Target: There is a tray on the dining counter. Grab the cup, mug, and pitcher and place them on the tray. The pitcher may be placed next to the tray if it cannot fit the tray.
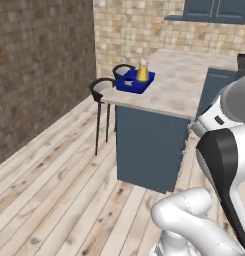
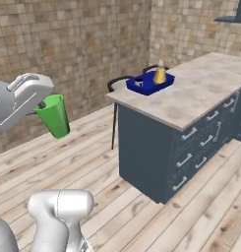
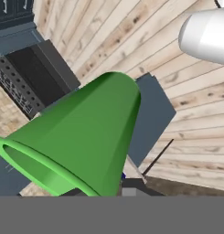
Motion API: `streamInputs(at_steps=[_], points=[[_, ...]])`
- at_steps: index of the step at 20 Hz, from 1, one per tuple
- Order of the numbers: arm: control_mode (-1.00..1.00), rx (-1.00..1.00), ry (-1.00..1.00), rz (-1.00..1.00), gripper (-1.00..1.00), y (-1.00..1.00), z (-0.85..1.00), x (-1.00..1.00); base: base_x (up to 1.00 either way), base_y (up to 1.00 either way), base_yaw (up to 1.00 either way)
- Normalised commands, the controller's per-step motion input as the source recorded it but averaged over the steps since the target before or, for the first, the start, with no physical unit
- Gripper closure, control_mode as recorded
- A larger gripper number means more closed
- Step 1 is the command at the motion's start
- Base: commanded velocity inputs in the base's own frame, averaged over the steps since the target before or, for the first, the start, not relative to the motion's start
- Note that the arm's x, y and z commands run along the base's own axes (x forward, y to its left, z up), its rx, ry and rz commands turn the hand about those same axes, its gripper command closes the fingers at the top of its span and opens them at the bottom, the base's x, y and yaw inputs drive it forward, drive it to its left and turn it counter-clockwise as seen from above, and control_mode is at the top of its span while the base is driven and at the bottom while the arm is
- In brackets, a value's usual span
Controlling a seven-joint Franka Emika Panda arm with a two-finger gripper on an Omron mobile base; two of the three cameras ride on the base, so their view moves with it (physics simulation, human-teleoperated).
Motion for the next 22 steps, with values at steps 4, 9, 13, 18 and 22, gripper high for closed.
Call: streamInputs(at_steps=[4, 9, 13, 18, 22], points=[[1.0, 0.0, 0.0, 0.0, 1.0, 0.0, 0.0, 0.0, 0.61, 0.91, -0.46], [1.0, 0.0, 0.0, 0.0, 1.0, 0.0, 0.0, 0.0, 0.61, 0.94, -0.45], [1.0, 0.0, 0.0, 0.0, 1.0, 0.0, 0.0, 0.0, 0.59, 0.74, -0.42], [1.0, 0.0, 0.0, 0.0, 1.0, 0.0, 0.0, 0.0, 0.67, 0.63, -0.41], [1.0, 0.0, 0.0, 0.0, 1.0, 0.0, 0.0, 0.0, 0.68, 0.49, -0.39]])
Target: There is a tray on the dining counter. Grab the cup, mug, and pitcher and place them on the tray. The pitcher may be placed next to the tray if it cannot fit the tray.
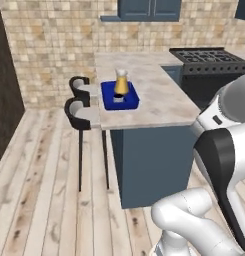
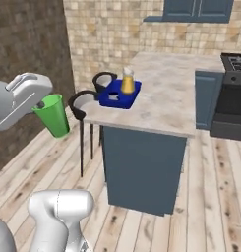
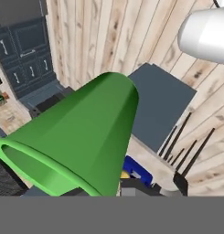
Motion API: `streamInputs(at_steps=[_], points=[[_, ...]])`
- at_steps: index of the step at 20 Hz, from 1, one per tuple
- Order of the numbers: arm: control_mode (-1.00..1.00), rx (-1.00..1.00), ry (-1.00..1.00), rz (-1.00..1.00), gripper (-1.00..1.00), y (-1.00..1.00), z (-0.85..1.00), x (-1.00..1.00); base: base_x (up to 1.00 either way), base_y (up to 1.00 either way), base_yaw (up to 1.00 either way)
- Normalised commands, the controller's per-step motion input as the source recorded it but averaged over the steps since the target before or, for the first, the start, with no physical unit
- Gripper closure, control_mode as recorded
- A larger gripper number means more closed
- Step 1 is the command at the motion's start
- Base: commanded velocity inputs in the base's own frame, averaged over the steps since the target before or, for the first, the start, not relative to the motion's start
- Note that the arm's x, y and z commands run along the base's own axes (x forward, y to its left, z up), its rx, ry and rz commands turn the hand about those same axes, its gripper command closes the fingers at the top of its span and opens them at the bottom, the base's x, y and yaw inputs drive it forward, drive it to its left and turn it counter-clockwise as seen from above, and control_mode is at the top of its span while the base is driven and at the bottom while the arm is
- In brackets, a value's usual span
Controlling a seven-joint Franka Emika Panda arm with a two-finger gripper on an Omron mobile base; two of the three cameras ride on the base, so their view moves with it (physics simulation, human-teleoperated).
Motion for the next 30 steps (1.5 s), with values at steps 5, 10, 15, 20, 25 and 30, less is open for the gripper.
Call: streamInputs(at_steps=[5, 10, 15, 20, 25, 30], points=[[1.0, 0.0, 0.0, 0.0, 1.0, 0.0, 0.0, 0.0, 0.56, 0.63, -0.37], [1.0, 0.0, 0.0, 0.0, 1.0, 0.0, 0.0, 0.0, 0.41, 0.67, -0.29], [1.0, 0.0, 0.0, 0.0, 1.0, 0.0, 0.0, 0.0, 0.41, 0.51, -0.25], [1.0, 0.0, 0.0, 0.0, 1.0, 0.0, 0.0, 0.0, 0.45, 0.46, -0.17], [1.0, 0.0, 0.0, 0.0, 1.0, 0.0, 0.0, 0.0, 0.43, 0.48, -0.09], [1.0, 0.0, 0.0, 0.0, 1.0, 0.0, 0.0, 0.0, 0.48, 0.44, -0.05]])
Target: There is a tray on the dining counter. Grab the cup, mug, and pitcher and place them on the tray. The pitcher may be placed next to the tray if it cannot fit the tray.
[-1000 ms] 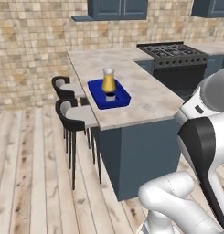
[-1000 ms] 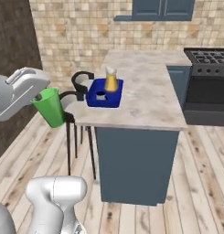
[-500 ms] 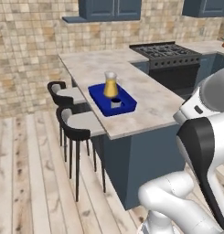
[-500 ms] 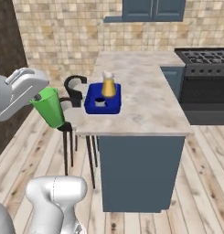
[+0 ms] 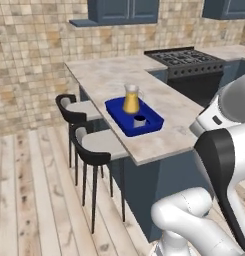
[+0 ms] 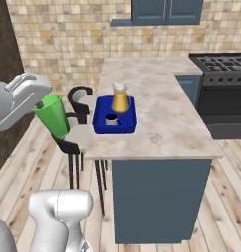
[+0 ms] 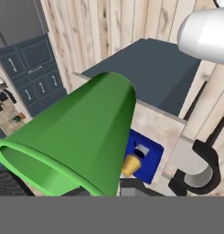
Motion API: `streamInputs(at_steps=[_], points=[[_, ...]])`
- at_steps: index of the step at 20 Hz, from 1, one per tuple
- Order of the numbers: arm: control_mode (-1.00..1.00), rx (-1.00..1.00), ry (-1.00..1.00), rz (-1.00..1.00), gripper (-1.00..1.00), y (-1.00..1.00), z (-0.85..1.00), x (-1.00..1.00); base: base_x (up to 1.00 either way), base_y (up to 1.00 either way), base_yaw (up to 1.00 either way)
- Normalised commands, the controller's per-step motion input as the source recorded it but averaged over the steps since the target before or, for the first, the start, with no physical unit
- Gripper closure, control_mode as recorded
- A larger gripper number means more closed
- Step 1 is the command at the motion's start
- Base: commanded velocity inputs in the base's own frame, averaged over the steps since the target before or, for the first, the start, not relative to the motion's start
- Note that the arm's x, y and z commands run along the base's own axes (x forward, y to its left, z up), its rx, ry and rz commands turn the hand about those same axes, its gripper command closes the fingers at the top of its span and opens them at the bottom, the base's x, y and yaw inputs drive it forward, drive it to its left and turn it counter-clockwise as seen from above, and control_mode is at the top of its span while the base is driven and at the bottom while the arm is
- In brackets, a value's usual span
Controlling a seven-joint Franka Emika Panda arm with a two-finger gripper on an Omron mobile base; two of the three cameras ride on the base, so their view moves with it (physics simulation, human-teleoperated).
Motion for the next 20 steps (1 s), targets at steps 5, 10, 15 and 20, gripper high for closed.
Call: streamInputs(at_steps=[5, 10, 15, 20], points=[[1.0, 0.0, 0.0, 0.0, 1.0, 0.0, 0.0, 0.0, 0.35, 0.06, 0.0], [1.0, 0.0, 0.0, 0.0, 1.0, 0.0, 0.0, 0.0, 0.34, 0.0, 0.0], [1.0, 0.0, 0.0, 0.0, 1.0, 0.0, 0.0, 0.0, 0.43, 0.0, 0.0], [1.0, 0.0, 0.0, 0.0, 1.0, 0.0, 0.0, 0.0, 0.4, 0.0, 0.02]])
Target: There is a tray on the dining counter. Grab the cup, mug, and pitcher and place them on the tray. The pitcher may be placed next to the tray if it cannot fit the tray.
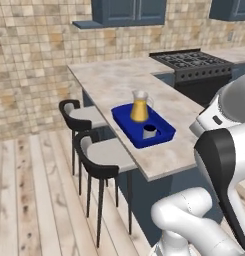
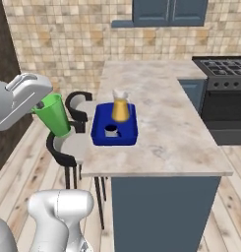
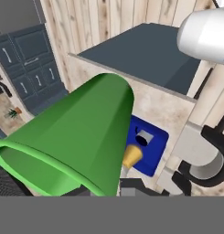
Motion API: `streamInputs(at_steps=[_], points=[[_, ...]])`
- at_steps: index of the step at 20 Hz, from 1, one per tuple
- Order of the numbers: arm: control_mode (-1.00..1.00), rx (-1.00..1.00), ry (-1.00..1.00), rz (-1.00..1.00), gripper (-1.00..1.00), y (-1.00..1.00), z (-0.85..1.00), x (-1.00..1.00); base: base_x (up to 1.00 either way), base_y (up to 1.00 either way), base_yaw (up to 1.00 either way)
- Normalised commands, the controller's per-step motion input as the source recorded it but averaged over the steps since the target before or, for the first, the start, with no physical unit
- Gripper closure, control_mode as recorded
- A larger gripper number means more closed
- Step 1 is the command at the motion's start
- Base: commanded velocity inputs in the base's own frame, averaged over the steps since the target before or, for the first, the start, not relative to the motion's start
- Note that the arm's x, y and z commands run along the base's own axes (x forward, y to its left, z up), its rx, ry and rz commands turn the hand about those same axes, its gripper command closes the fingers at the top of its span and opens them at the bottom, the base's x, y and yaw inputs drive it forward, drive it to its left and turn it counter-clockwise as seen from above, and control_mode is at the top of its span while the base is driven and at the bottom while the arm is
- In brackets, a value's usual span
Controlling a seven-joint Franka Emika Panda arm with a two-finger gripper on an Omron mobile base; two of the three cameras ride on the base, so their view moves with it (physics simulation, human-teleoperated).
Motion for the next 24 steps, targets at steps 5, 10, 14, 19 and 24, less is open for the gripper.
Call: streamInputs(at_steps=[5, 10, 14, 19, 24], points=[[1.0, 0.0, 0.0, 0.0, 1.0, 0.0, 0.0, 0.0, 0.42, 0.0, 0.04], [1.0, 0.0, 0.0, 0.0, 1.0, 0.0, 0.0, 0.0, 0.42, 0.0, 0.04], [1.0, 0.0, 0.0, 0.0, 1.0, 0.0, 0.0, 0.0, 0.39, 0.0, 0.02], [1.0, 0.0, 0.0, 0.0, 1.0, 0.0, 0.0, 0.0, 0.27, 0.0, 0.01], [-1.0, 0.05, 0.0, 0.0, 1.0, 0.01, -0.22, 0.01, 0.02, 0.0, 0.0]])
